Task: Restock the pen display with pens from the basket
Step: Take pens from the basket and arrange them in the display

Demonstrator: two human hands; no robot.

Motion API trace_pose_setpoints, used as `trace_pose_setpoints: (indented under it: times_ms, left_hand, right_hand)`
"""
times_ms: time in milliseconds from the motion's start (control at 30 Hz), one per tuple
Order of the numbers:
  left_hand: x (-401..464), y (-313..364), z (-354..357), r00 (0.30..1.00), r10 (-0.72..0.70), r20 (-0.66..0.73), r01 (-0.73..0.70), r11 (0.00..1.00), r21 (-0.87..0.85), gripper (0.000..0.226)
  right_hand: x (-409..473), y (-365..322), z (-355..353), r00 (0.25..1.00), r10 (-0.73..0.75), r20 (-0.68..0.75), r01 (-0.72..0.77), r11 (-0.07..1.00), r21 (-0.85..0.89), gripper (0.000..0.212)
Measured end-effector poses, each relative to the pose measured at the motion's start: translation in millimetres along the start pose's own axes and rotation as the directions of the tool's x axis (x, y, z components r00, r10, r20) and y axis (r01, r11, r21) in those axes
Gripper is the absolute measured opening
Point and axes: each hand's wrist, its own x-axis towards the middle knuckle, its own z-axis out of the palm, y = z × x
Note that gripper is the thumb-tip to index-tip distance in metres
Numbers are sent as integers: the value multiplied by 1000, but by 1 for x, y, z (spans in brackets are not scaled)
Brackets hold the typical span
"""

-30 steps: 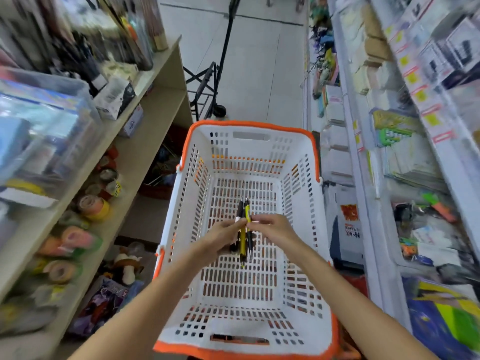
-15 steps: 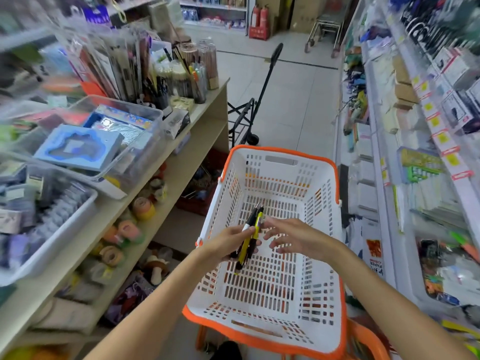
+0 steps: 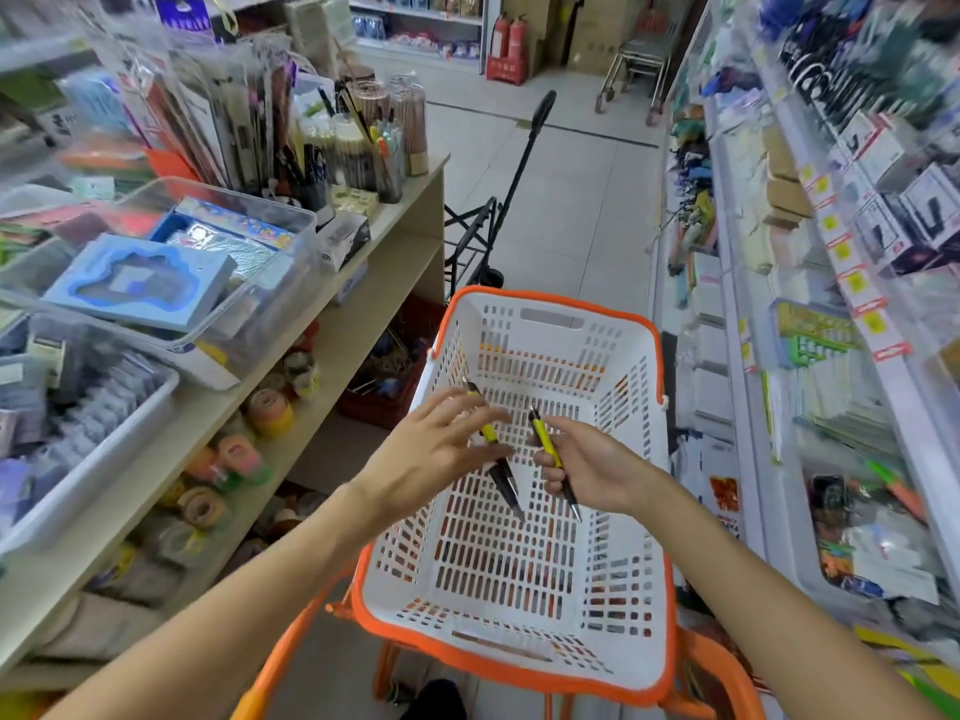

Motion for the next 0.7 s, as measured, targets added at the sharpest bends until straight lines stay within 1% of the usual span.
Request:
trace_pose_setpoints:
  times_ms: [33,67,100,167,233,300,400,433,467,500,533,567,600,633,667,700]
  left_hand:
    - [2,2,-4,992,119,-36,-118,992,51,34]
    - [4,5,-6,977,206,-49,-201,976,82,37]
    - [5,10,-7,963,263,-50,-259,962,82,38]
    - [5,14,-3,952,304,-45,-304,953,3,37]
    - [2,14,2,951,302,-62,-304,952,-37,35]
    - [-2,13,6,959,276,-72,-279,960,-34,38]
    - [-6,12,8,970,244,-8,-244,969,-36,46]
    - [-7,11,10,977,215,17,-213,975,-67,47]
    - [-10,11,11,987,150,53,-143,983,-119,48]
    - [-12,11,9,996,38,86,-22,982,-188,50]
    - [-13,12,8,986,-124,111,150,952,-267,53]
    - [-11,13,2,936,-317,155,352,866,-355,54]
    - [-10,14,-3,835,-490,250,548,701,-455,52]
    - [-6,14,-8,693,-595,407,704,440,-558,48]
    - [-1,13,-13,551,-578,601,787,120,-606,48]
    - [5,11,-18,452,-458,765,821,-120,-558,54]
  right_hand:
    - [1,1,1,997,23,68,-22,1000,-18,38]
    - [2,1,1,992,29,123,-26,999,-29,42]
    - [1,1,4,984,29,176,-22,999,-42,44]
    - [0,0,12,970,32,243,-18,998,-59,44]
    - [2,0,19,970,27,243,-9,997,-76,41]
    - [8,0,22,979,10,205,10,995,-95,36]
    - [12,-2,25,993,-42,110,63,980,-186,22]
    - [11,-2,25,995,-72,71,87,971,-221,21]
    - [11,-3,25,993,-113,25,115,962,-248,24]
    - [10,-4,23,988,-154,-18,143,953,-267,27]
    - [9,-6,22,981,-190,-41,170,942,-290,28]
    - [8,-7,21,974,-220,-51,193,929,-316,28]
    - [7,-8,19,968,-244,-50,214,916,-339,29]
    - [6,-9,20,963,-266,-46,233,904,-359,29]
    - [6,-9,21,957,-290,-34,256,890,-378,30]
    - [5,-9,25,950,-312,-17,279,874,-397,31]
